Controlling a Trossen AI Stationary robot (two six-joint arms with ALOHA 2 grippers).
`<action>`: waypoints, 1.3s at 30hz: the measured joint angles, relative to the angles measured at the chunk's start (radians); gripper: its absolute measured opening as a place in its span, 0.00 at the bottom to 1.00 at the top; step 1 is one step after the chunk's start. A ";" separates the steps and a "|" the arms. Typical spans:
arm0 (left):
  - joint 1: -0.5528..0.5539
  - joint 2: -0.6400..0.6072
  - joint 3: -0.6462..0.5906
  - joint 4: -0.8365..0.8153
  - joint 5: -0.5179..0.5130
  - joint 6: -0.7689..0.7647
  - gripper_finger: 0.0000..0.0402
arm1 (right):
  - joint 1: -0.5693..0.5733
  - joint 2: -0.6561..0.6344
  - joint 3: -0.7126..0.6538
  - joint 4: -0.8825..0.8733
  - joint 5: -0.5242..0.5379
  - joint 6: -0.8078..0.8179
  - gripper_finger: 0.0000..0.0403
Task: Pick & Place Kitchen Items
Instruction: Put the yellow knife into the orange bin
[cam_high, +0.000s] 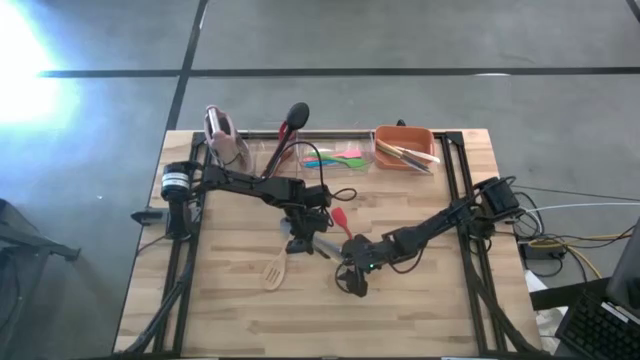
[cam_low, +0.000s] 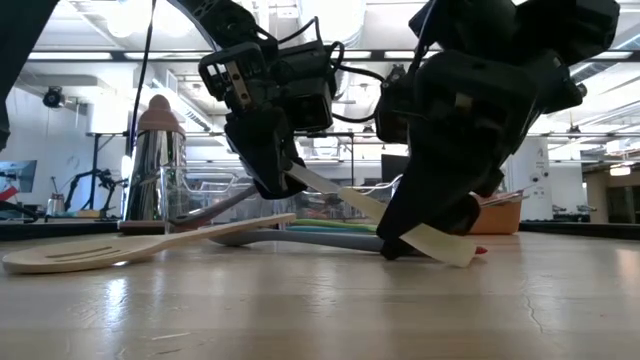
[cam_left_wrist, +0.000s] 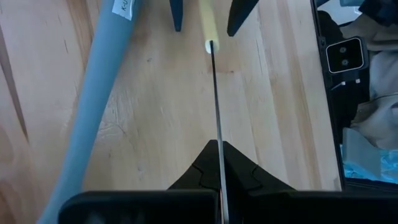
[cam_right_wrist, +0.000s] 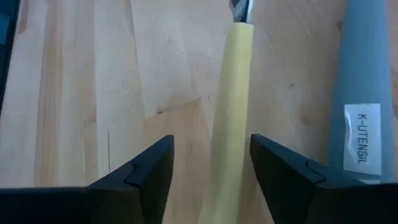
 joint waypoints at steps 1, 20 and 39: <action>0.000 0.000 0.000 -0.001 0.000 0.000 0.00 | 0.000 -0.001 0.000 -0.003 0.000 -0.002 0.50; -0.012 0.000 0.000 -0.020 0.002 0.027 0.03 | -0.005 -0.007 0.082 -0.223 -0.034 -0.074 0.08; -0.071 0.000 0.136 -0.186 -0.180 0.116 0.54 | -0.014 -0.018 0.228 -0.484 -0.075 -0.163 0.08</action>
